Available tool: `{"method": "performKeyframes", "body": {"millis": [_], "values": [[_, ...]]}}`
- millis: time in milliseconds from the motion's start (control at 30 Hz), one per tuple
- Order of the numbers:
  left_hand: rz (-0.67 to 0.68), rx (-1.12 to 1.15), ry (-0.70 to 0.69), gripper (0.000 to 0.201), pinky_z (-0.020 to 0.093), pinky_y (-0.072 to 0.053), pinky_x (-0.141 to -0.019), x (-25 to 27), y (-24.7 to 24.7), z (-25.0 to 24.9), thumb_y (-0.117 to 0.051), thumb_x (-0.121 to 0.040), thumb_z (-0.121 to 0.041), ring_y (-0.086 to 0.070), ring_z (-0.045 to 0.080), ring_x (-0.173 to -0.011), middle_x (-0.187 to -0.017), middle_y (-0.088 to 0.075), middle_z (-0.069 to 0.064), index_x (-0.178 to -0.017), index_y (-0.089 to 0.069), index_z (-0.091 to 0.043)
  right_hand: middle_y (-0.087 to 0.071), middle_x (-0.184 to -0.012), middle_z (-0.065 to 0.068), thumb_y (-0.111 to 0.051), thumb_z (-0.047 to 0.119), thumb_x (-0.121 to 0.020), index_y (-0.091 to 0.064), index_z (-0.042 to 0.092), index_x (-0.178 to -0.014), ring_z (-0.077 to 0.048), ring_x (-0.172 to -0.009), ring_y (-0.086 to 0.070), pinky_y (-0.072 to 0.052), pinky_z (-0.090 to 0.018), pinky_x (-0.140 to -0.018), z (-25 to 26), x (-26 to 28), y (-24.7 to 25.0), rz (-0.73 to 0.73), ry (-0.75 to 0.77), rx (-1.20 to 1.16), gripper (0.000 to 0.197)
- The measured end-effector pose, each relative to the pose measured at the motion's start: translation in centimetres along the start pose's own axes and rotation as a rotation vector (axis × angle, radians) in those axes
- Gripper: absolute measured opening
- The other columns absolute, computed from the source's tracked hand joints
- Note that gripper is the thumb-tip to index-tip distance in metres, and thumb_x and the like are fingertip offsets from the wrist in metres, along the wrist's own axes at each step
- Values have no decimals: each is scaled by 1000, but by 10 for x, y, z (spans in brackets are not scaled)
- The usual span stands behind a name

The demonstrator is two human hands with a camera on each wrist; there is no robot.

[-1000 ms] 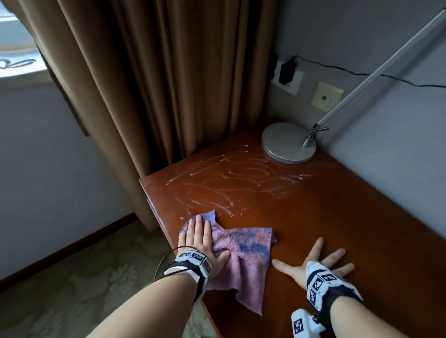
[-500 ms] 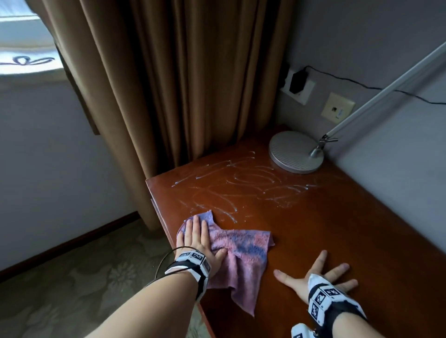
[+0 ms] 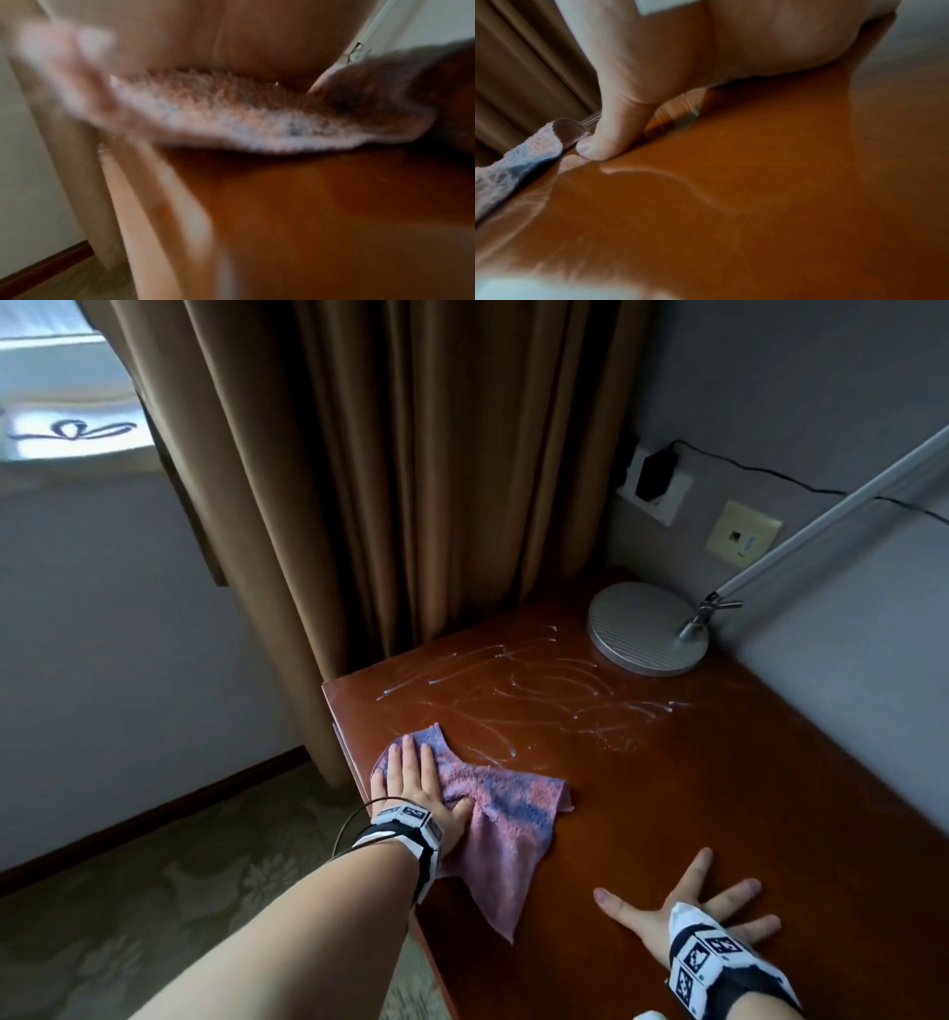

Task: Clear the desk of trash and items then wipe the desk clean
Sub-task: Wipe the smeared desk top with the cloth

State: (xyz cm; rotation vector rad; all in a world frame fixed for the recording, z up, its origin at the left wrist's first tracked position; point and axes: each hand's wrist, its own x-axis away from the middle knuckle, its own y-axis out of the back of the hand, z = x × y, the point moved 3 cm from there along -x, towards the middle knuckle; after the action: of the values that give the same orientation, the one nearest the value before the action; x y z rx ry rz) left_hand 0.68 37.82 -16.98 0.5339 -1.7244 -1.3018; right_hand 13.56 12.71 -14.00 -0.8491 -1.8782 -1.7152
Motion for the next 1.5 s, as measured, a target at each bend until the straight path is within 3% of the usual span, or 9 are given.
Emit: {"method": "performKeyframes", "body": {"millis": [233,400,533,700,900,1033,1167,1267,1500], "values": [[-37,-24,-3,92,44,3,-119,-24,4,-2,-25,-86,-69,14,24,-146,-158,18,8,-152,7,-14,43,-144,-19,-47,101,-23,35,32,-142,-50,-136,27,-9,-67,-112,-2,-5,-1,-20,23,12,160],[39,-69,-80,116,42,6,-117,11,-7,11,4,-54,-77,15,24,-146,-158,19,7,-152,8,-16,45,-143,-19,-47,101,-21,36,31,-141,-51,-136,28,-8,-67,-112,-1,-1,1,2,7,6,162],[94,-89,-17,98,44,6,-117,-8,2,6,-30,-82,-73,17,25,-146,-157,22,6,-151,12,-17,44,-142,-21,-48,101,-25,38,29,-141,-52,-136,26,-7,-67,-112,1,-5,1,4,-12,19,161],[87,-44,2,97,47,7,-117,-42,11,0,-31,-84,-73,17,27,-146,-158,20,8,-152,10,-17,45,-142,-21,-49,101,-25,37,30,-141,-52,-136,27,-8,-67,-113,-1,-6,-1,4,1,6,161],[56,-99,-55,110,41,5,-118,5,-2,23,-13,-64,-82,15,21,-146,-158,19,2,-152,9,-20,45,-142,-20,-48,101,-23,36,30,-141,-50,-137,27,-10,-68,-111,-2,5,5,18,15,-27,162],[74,-138,-43,100,43,4,-118,0,-1,24,-31,-80,-76,14,24,-146,-158,19,5,-152,9,-19,45,-142,-21,-48,100,-27,37,29,-141,-50,-137,26,-10,-70,-110,-2,3,6,32,28,-9,160],[-2,-91,-63,102,45,1,-118,-34,10,10,-24,-71,-70,8,29,-147,-159,10,10,-153,2,-15,42,-146,-19,-51,99,-35,35,30,-142,-49,-138,25,-9,-70,-110,-3,1,2,4,62,2,154],[17,-69,-90,99,45,2,-119,-41,13,13,-37,-82,-72,11,28,-146,-159,13,8,-153,4,-17,41,-147,-19,-52,97,-38,34,30,-143,-49,-138,25,-8,-70,-110,-2,4,3,-10,77,1,152],[27,-149,-120,99,43,1,-118,-31,11,45,-37,-82,-73,12,24,-147,-159,16,4,-152,5,-20,43,-146,-19,-50,98,-37,38,29,-141,-49,-138,26,-10,-70,-110,0,2,3,17,51,11,152]]}}
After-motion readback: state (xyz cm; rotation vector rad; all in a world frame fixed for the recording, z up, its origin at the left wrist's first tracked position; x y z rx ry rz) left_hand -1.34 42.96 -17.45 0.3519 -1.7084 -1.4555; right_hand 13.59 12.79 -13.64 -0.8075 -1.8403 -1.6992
